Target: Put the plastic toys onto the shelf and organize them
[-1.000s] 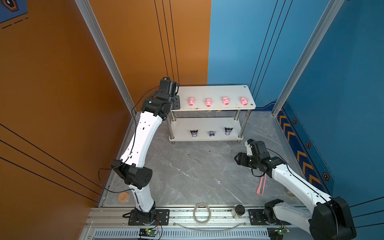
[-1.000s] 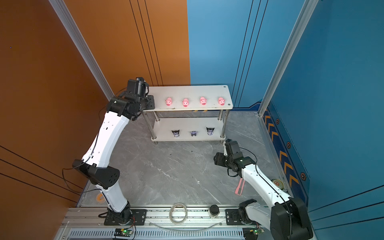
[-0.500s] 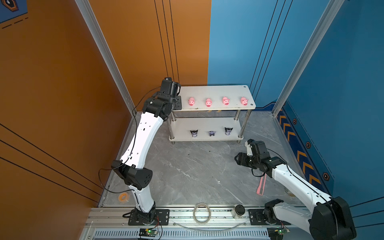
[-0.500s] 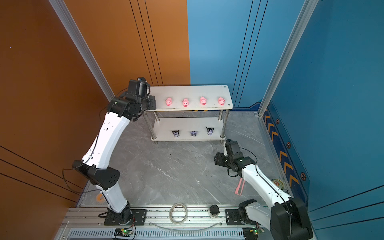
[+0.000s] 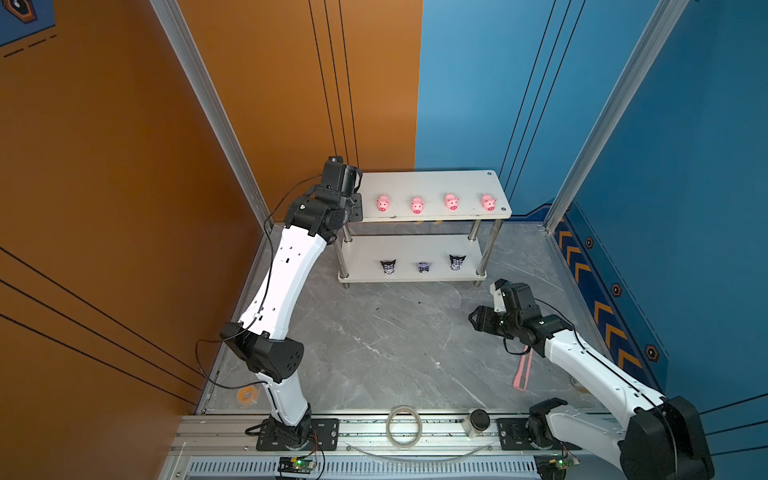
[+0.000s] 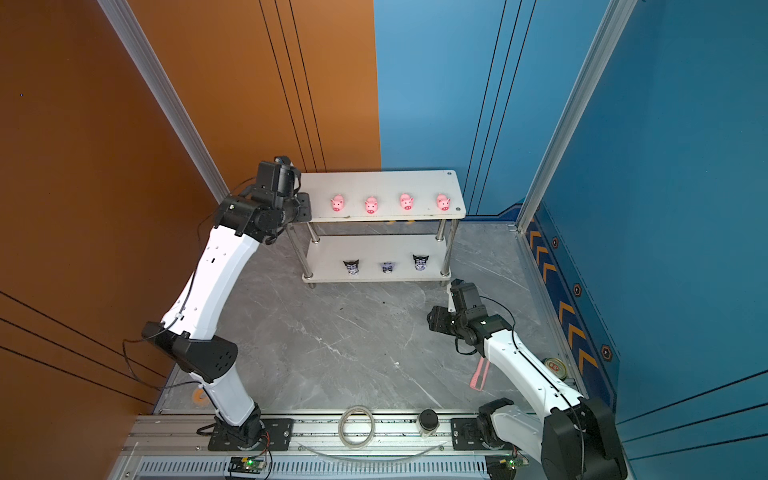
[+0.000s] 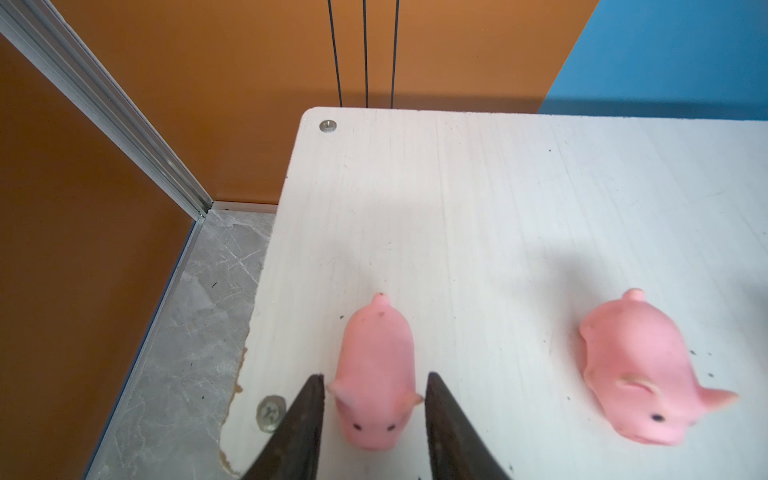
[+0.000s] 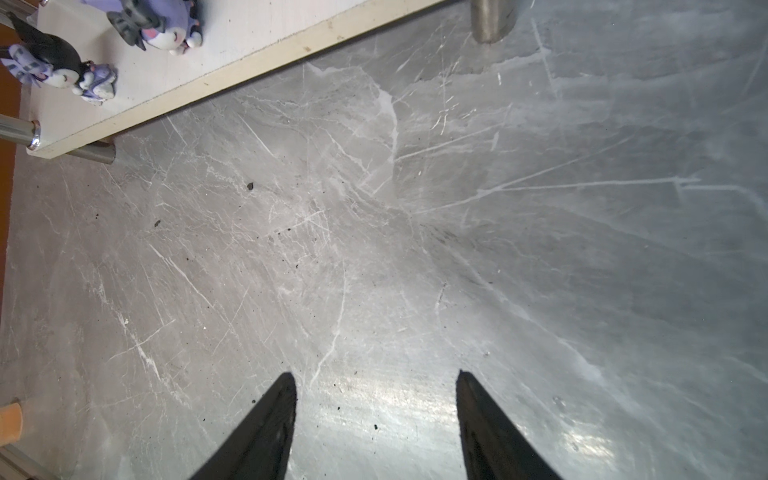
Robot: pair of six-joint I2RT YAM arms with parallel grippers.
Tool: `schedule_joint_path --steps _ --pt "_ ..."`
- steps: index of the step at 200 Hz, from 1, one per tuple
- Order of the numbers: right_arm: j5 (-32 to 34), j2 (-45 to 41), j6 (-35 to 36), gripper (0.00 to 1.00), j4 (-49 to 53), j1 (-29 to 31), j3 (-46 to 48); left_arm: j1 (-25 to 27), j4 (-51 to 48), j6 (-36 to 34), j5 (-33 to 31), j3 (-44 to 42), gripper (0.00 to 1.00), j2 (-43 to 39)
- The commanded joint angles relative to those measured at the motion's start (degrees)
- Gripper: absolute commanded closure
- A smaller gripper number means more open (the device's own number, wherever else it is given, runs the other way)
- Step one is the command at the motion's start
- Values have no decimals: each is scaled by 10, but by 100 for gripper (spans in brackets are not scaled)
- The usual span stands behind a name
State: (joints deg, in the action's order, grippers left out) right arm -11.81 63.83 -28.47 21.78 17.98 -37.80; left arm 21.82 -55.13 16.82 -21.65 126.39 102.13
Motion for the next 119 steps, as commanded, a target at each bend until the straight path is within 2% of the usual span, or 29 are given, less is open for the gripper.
schedule_joint_path --steps 1,60,99,102,104,106,119 --pt "-1 -11 5 37 -8 -4 7 2 -4 1 -9 0 52 -6" --pt "2 -6 6 37 -8 -4 4 14 -4 -8 -26 14 31 -35" --pt "36 -29 16 33 11 -8 0 38 2 -34 -61 -25 22 -117" --pt "41 -32 16 33 13 -8 0 41 5 -37 -63 -33 19 -125" --pt "44 -34 16 33 14 -7 0 43 7 -38 -65 -42 6 -131" --pt "46 -36 17 33 15 -7 0 45 11 -41 -67 -50 0 -138" --pt "67 -52 17 31 20 -8 0 55 40 -48 -73 -118 2 -186"
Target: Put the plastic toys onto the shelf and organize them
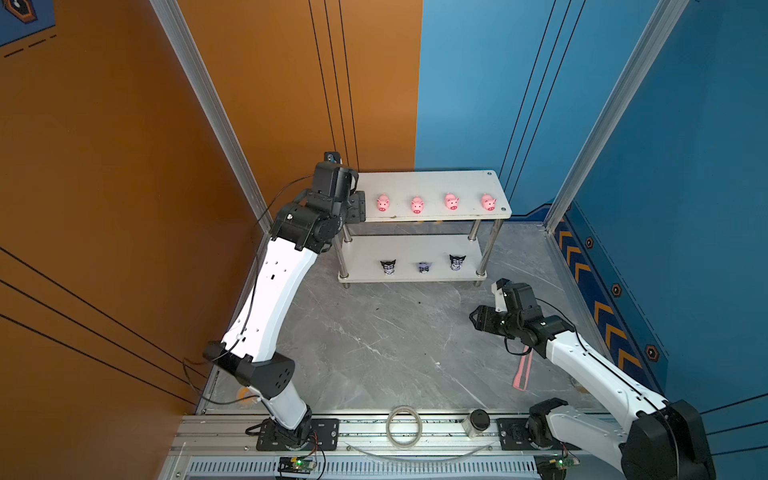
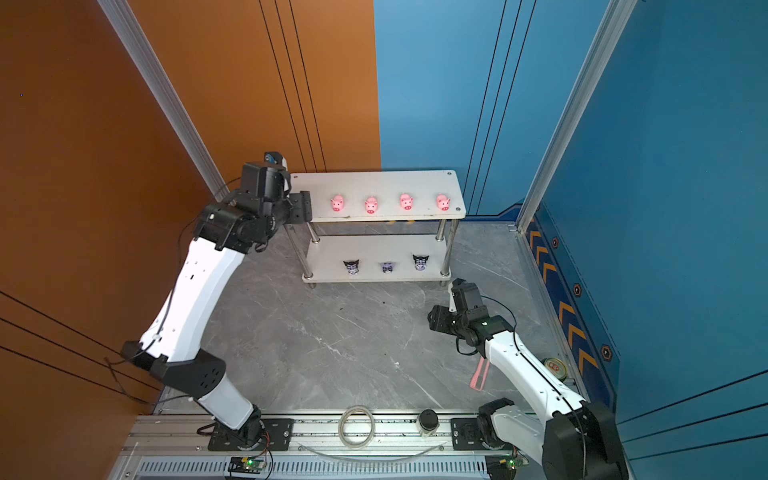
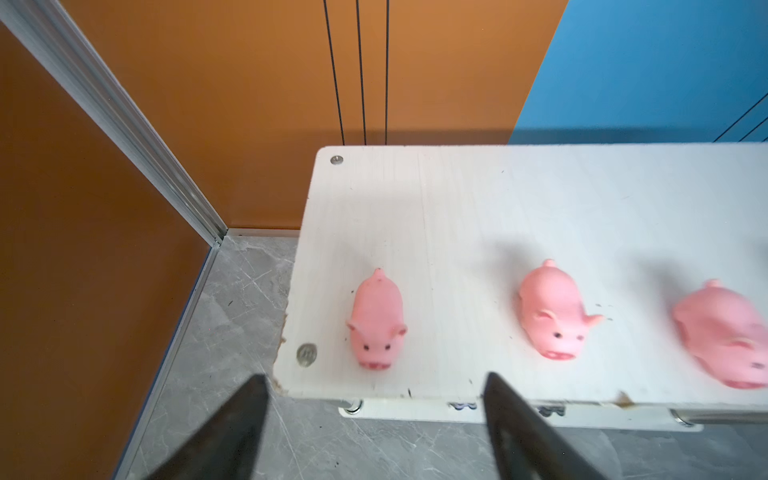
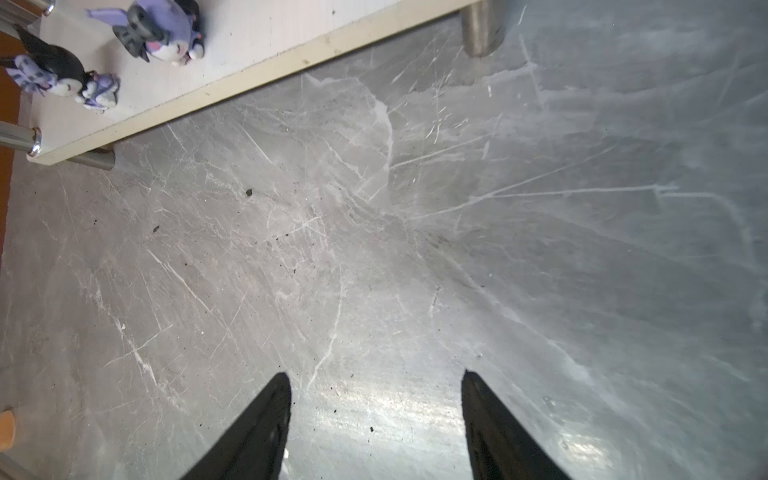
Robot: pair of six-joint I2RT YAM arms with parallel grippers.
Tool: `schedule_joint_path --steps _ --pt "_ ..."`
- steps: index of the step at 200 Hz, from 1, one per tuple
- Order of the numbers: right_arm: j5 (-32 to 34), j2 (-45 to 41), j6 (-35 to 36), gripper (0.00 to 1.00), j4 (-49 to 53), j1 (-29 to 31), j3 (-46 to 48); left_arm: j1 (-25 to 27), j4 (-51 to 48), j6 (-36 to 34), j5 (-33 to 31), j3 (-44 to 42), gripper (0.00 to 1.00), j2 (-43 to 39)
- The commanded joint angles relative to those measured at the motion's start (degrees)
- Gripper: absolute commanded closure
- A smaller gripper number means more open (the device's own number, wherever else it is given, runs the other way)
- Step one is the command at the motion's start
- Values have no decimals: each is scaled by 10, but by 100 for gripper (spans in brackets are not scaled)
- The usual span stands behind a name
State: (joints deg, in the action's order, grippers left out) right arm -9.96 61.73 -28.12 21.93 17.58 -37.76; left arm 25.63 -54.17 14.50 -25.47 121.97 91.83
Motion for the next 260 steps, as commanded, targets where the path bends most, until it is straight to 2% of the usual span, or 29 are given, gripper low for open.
schedule_joint_path --steps 1,26,39,40,42,46,74,99,113,128,140,152,161,175,211,239,260 --pt "50 -33 13 31 19 -4 0 18 32 -26 -35 -80 2 -87" --pt "96 -60 10 24 30 -5 0 26 153 -31 -22 -281 2 -206" --pt "115 -72 9 19 30 -5 2 28 236 -33 -13 -412 2 -270" --pt "116 -73 9 17 30 -5 2 28 242 -33 -11 -421 2 -275" --pt "118 -75 9 4 30 -5 2 28 255 -35 -8 -438 2 -284" --pt "122 -77 10 0 30 -5 3 28 279 -41 -2 -473 2 -301" --pt "163 -81 16 0 30 -6 -1 30 367 -62 -1 -651 2 -370" --pt "223 -88 14 0 12 -6 6 29 427 -73 -14 -762 2 -402" --pt "264 -101 22 0 -24 -6 28 31 502 -81 -26 -828 2 -428" --pt "287 -119 47 0 -107 -6 70 30 588 -111 -41 -910 2 -453" --pt "312 -138 95 0 -214 0 128 21 696 -190 -35 -982 2 -457" --pt "302 -166 163 0 -305 4 178 22 777 -291 -6 -1045 2 -451" --pt "328 -187 169 0 -334 2 198 23 813 -319 -16 -1071 2 -443" --pt "352 -202 189 0 -372 -5 218 8 841 -301 -45 -1090 2 -430" --pt "341 -167 242 0 -342 -22 198 -79 866 -289 53 -1111 2 -385" --pt "331 -116 231 0 -361 -28 207 -141 926 -251 88 -1117 2 -328" --pt "345 -74 217 0 -401 -33 225 -164 947 -240 123 -1108 2 -281"
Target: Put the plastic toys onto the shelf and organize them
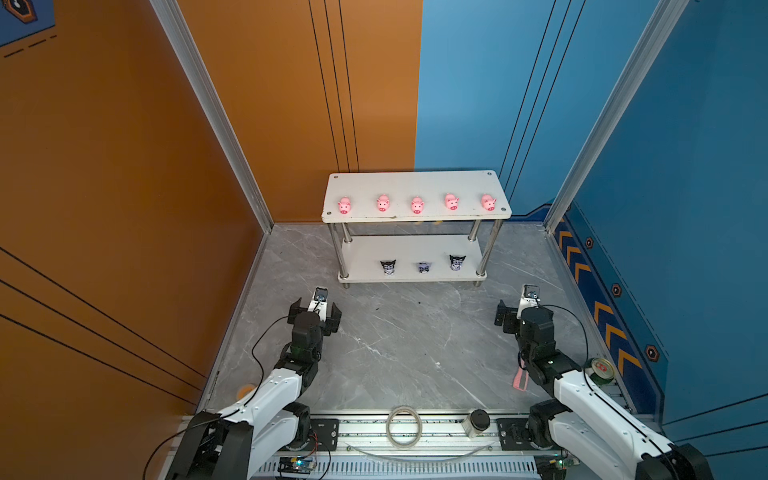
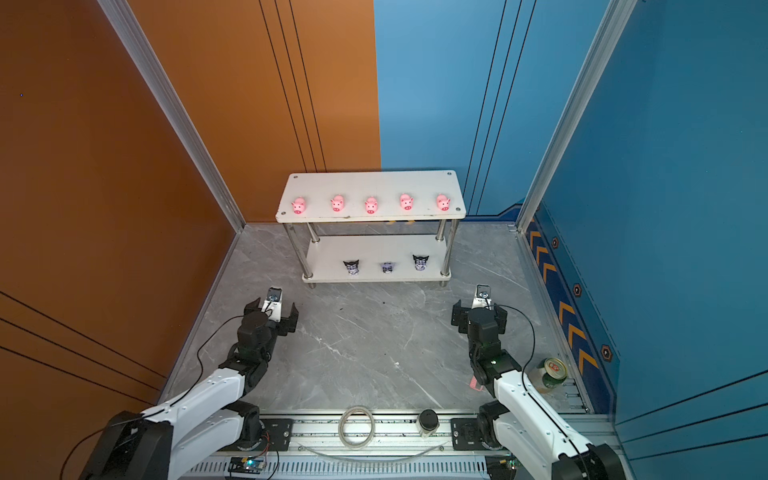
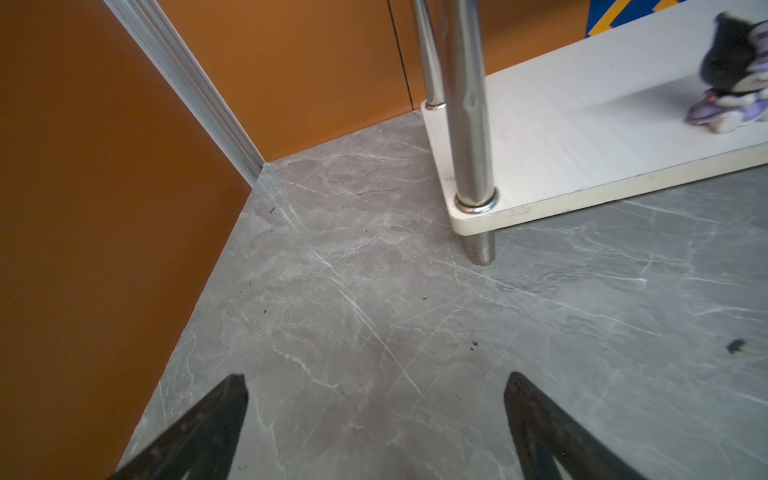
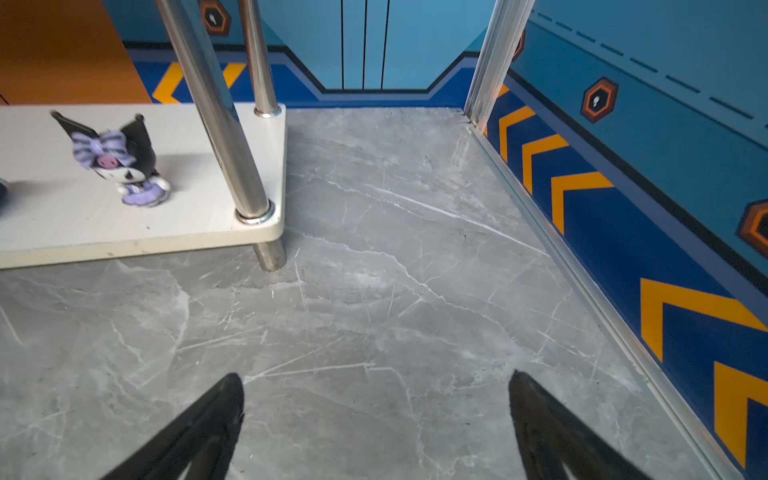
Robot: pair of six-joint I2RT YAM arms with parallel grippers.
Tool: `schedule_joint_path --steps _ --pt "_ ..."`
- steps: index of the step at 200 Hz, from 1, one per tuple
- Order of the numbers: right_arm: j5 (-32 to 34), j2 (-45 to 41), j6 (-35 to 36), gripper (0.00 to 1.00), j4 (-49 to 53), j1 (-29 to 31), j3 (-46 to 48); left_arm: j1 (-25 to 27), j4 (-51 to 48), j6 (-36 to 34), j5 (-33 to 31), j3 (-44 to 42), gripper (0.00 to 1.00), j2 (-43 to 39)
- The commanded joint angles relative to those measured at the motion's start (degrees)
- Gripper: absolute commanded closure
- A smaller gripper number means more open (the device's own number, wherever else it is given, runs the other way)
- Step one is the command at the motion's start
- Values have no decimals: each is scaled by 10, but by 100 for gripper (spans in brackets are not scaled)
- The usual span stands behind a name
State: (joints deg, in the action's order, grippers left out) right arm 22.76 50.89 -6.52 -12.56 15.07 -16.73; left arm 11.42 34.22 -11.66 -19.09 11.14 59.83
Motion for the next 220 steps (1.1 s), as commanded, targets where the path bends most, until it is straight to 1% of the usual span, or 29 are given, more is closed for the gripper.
schedule_joint_path --steps 1,6,12,30,44,49,61,71,81,89,104,108,115,122,125,139,156,164,174,188,202,220 --pt "19 37 0 0 -59 -8 16 -22 64 21 59 1 2 41" --pt "25 48 -1 0 -69 -11 17 -22 63 20 57 7 2 50" --pt "35 55 -12 0 -41 -14 3 -25 65 19 59 14 2 62" --pt "25 84 -12 0 -51 -27 -9 -41 96 20 64 38 2 117" --pt "22 106 -8 0 -61 -36 -19 -52 94 27 70 74 2 165" --pt "20 115 -7 0 -63 -39 -23 -55 77 31 66 95 2 179" --pt "7 137 -3 0 -69 -53 -34 -64 -18 41 80 152 2 206" --pt "-12 155 -2 0 -71 -67 -45 -72 -36 39 113 176 2 229" --pt "-33 174 1 0 -71 -79 -56 -75 -58 48 126 191 2 235" --pt "-45 187 3 0 -71 -84 -66 -84 -49 60 150 189 2 234" --pt "-52 206 10 0 -82 -86 -74 -100 8 89 187 165 2 231" --pt "-53 210 10 0 -85 -86 -76 -104 47 92 191 149 2 241" --pt "-55 217 11 0 -89 -88 -79 -106 146 98 182 110 2 274" --pt "-56 224 11 0 -91 -90 -84 -109 280 109 170 76 2 316" --pt "-57 227 11 0 -91 -90 -87 -111 300 109 173 65 2 315" --pt "-66 238 14 0 -98 -93 -92 -115 245 118 162 52 2 271" --pt "-69 252 16 0 -107 -95 -99 -116 278 108 197 66 2 305" --pt "-71 260 19 0 -116 -95 -102 -116 232 102 216 78 2 295" --pt "-71 271 22 0 -130 -96 -106 -114 188 95 222 95 2 287" --pt "-73 290 24 0 -152 -96 -114 -116 202 97 221 97 2 296" --pt "-84 312 31 0 -169 -96 -125 -116 194 100 216 101 2 297" --pt "-97 332 53 0 -158 -94 -147 -116 193 99 216 101 2 297"
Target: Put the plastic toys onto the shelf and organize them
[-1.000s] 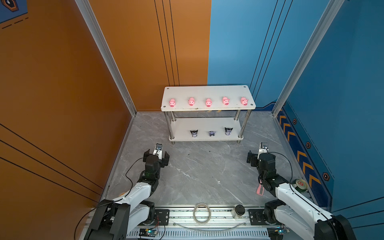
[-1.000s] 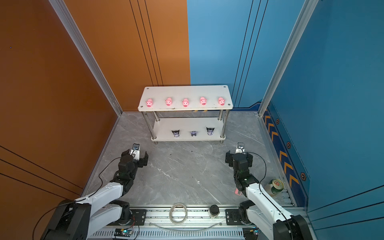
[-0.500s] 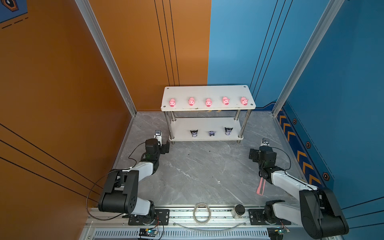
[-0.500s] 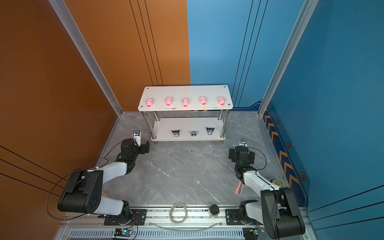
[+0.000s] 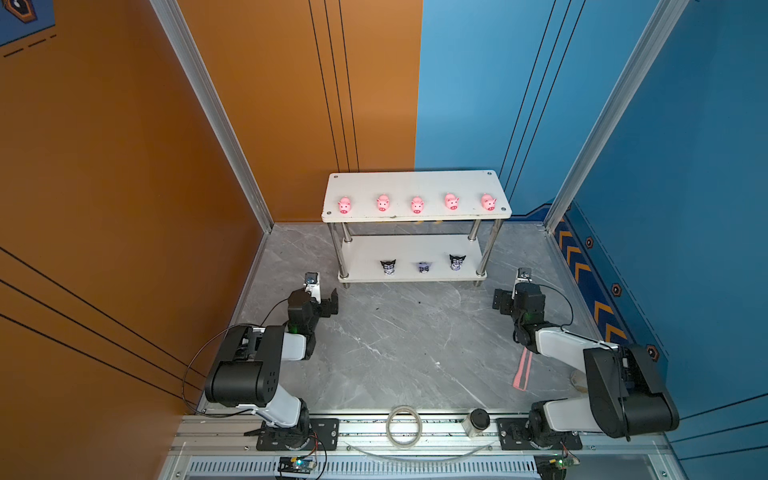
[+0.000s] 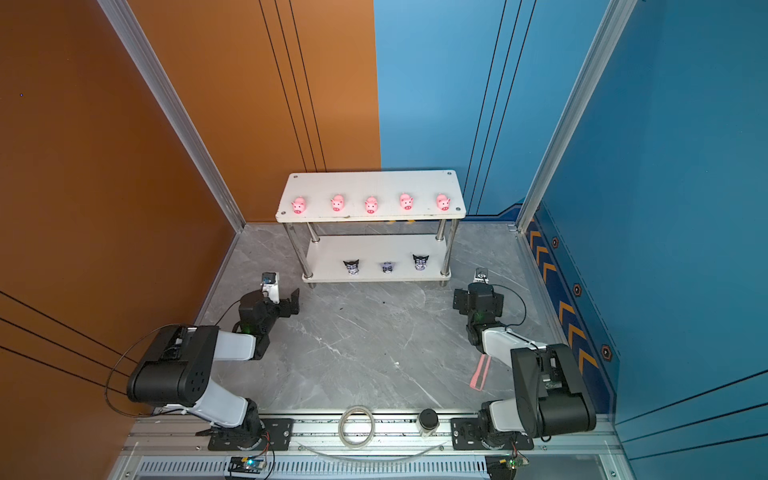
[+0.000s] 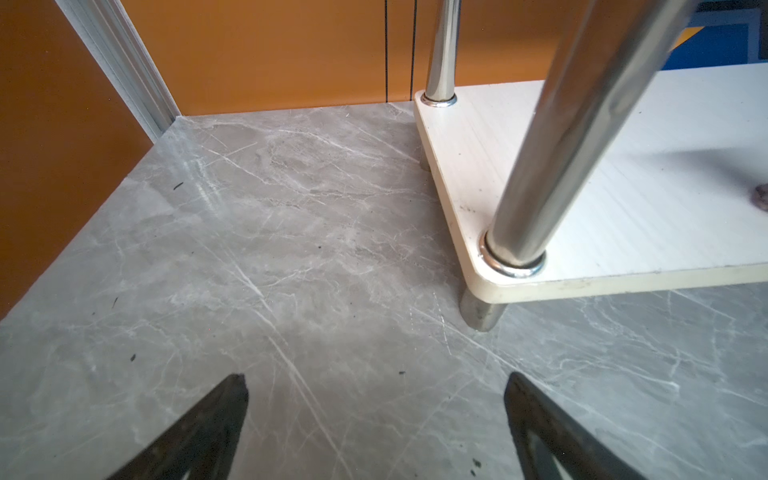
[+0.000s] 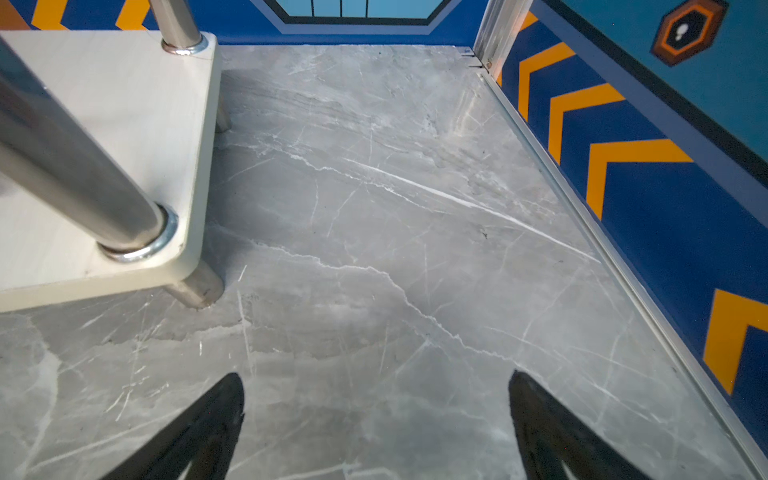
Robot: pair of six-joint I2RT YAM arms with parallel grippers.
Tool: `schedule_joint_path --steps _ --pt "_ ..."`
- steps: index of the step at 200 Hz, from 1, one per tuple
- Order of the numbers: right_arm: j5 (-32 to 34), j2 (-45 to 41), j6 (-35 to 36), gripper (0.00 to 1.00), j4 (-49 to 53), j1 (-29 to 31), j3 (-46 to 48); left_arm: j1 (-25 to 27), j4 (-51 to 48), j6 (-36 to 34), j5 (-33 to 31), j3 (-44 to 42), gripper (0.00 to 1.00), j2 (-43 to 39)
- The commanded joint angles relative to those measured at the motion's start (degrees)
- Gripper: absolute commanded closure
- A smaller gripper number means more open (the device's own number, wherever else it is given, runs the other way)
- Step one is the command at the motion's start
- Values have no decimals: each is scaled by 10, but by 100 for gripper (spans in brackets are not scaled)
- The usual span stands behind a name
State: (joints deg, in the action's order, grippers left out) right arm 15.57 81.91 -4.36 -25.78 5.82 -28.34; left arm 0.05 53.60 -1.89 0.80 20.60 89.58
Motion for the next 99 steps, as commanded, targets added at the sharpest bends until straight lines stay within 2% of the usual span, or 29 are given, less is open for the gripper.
schedule_joint_path --steps 1,6,15,25,35,44,62,70,77,80,99 --pt "-27 23 33 0 -26 -2 -31 -2 -1 2 17 7 2 -1" --pt "-32 28 42 0 -36 -1 -27 -2 -1 2 17 6 2 -1" --pt "-18 48 38 0 -140 -5 9 -3 -1 2 17 7 2 -1" --pt "-54 34 5 0 -142 -40 30 -2 -1 2 17 7 2 -1" --pt "-96 58 -11 0 -259 -62 80 -2 -1 2 17 7 2 -1" --pt "-87 68 -10 0 -351 -59 116 -2 -1 2 17 7 2 -1" --pt "-110 53 -4 0 -313 -62 107 -3 -1 2 17 7 2 -1" --pt "-161 66 8 0 -305 -65 90 -2 -1 2 17 7 2 -1" --pt "-220 61 28 0 -254 -71 70 -2 -1 2 17 7 2 -1" --pt "-221 56 32 0 -242 -70 70 -3 -1 2 17 7 2 -1" --pt "-247 65 30 0 -275 -76 78 -2 -1 1 17 7 2 -1"
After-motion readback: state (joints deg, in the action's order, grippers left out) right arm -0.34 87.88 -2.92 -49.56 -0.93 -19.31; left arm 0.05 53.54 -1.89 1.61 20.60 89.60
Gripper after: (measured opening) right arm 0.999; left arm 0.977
